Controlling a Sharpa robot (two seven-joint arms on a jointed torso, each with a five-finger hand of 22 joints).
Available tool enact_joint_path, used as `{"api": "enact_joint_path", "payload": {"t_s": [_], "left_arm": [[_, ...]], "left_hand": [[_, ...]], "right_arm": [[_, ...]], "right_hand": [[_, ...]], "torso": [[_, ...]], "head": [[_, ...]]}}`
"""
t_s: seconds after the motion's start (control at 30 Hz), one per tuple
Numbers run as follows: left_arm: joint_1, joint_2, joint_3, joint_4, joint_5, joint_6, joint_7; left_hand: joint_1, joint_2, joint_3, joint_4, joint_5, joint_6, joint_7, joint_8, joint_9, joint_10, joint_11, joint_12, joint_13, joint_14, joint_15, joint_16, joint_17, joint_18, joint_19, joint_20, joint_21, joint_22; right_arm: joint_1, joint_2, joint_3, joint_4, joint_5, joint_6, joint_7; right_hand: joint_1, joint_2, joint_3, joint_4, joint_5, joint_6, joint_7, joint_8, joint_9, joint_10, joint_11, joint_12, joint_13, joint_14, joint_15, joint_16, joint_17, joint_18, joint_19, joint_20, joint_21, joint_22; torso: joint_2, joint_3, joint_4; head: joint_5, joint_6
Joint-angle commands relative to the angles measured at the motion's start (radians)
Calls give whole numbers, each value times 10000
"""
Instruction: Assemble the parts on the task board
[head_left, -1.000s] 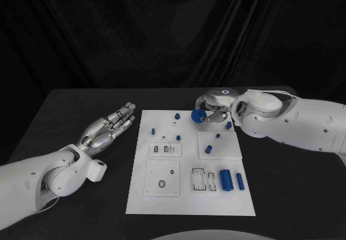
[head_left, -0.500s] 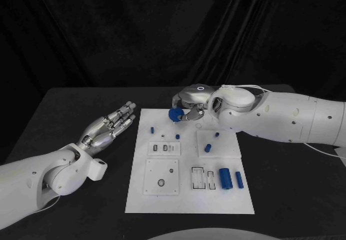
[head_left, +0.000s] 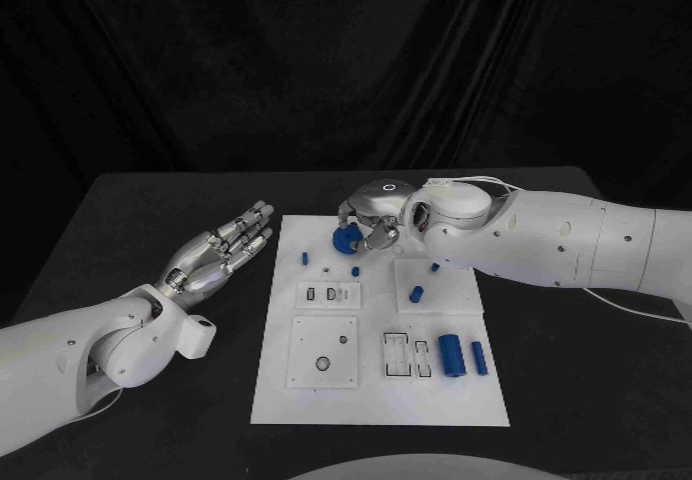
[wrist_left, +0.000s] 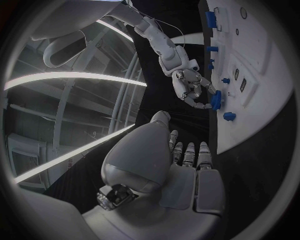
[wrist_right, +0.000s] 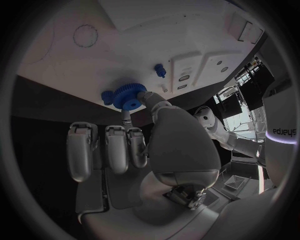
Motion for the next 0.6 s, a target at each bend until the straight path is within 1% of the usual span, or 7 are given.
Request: {"api": "enact_joint_path", "payload": {"t_s": [0.03, 0.1, 0.27, 0.37, 0.5, 0.57, 0.6], "left_arm": [[0, 12, 8, 9, -34, 158, 949], [0, 13, 8, 10, -34, 162, 946], [0, 9, 8, 16, -34, 174, 934], [0, 8, 8, 15, -34, 179, 928], [0, 5, 8, 16, -34, 187, 919], [0, 5, 8, 16, -34, 190, 915], [0, 5, 8, 15, -34, 193, 912]], "left_hand": [[121, -12, 68, -4, -11, -70, -12, 4, -7, 3, 83, -66, -16, -22, 81, -36, -9, 149, -30, 63, -33, -17], [130, -13, 79, -13, -11, -70, -10, 4, -7, 3, 85, -66, -16, -22, 86, -36, -9, 151, -30, 71, -33, -17], [130, -13, 79, -13, -11, -70, -10, 4, -7, 3, 85, -66, -16, -22, 86, -36, -9, 151, -30, 71, -33, -17], [130, -13, 79, -13, -11, -70, -10, 4, -7, 3, 85, -66, -16, -22, 86, -36, -9, 151, -30, 71, -33, -17], [130, -13, 79, -13, -11, -70, -10, 4, -7, 3, 85, -66, -16, -22, 86, -36, -9, 151, -30, 71, -33, -17], [142, -12, 95, -25, -9, -64, -4, 5, -6, 3, 92, -66, -16, -22, 93, -36, -9, 154, -30, 82, -33, -17], [142, -12, 95, -25, -9, -64, -4, 5, -6, 3, 92, -66, -16, -22, 93, -36, -9, 154, -30, 82, -33, -17]], "right_arm": [[-41, 10, 8, -40, 3, 332, -18], [-51, 15, 8, -60, 3, 394, -70], [-62, 27, 8, -106, 4, 490, -117], [-66, 32, 8, -109, 4, 551, -116], [-69, 40, 8, -103, 4, 648, -105], [-71, 43, 8, -103, 4, 679, -99], [-73, 46, 8, -105, 4, 696, -91]], "right_hand": [[-93, -37, 88, 4, -61, 297, -187, 41, 952, 1025, 72, 26, 2629, 883, 65, -36, 1876, -134, 479, 81, -3, 1969], [-101, -53, 107, -8, -90, 285, -168, -65, 901, 1025, 86, 26, 2629, 881, 77, -39, 1870, -133, 477, 94, -8, 1968], [-144, -88, 206, -40, -192, 130, -83, -604, 634, 1025, 107, 26, 2629, 872, 104, -58, 1835, -127, 466, 134, -29, 1963], [-159, -98, 229, -46, -200, 113, -72, -733, 561, 1025, 108, 26, 2629, 872, 103, -58, 1835, -126, 465, 134, -33, 1963], [-212, -168, 357, -99, -296, -449, 8, -1854, -132, 1025, 86, 26, 2629, 859, 74, -89, 1781, -120, 454, 117, -62, 1960], [-216, -169, 370, -122, -301, -553, -2, -2103, -306, 1025, 60, 26, 2629, 853, 66, -106, 1752, -118, 452, 106, -69, 1960], [-213, -162, 379, -153, -306, -623, -21, -2331, -483, 1025, 36, 26, 2629, 847, 47, -121, 1726, -118, 453, 91, -73, 1964]], "torso": [[-17, 12, -30], [-20, 11, -25], [-19, 10, -23], [-26, 11, -38], [-28, 6, -41], [-29, 7, -41], [-28, 7, -39]], "head": [[14, -26], [10, -34], [-7, -50], [11, -71], [19, -86], [20, -96], [20, -100]]}}
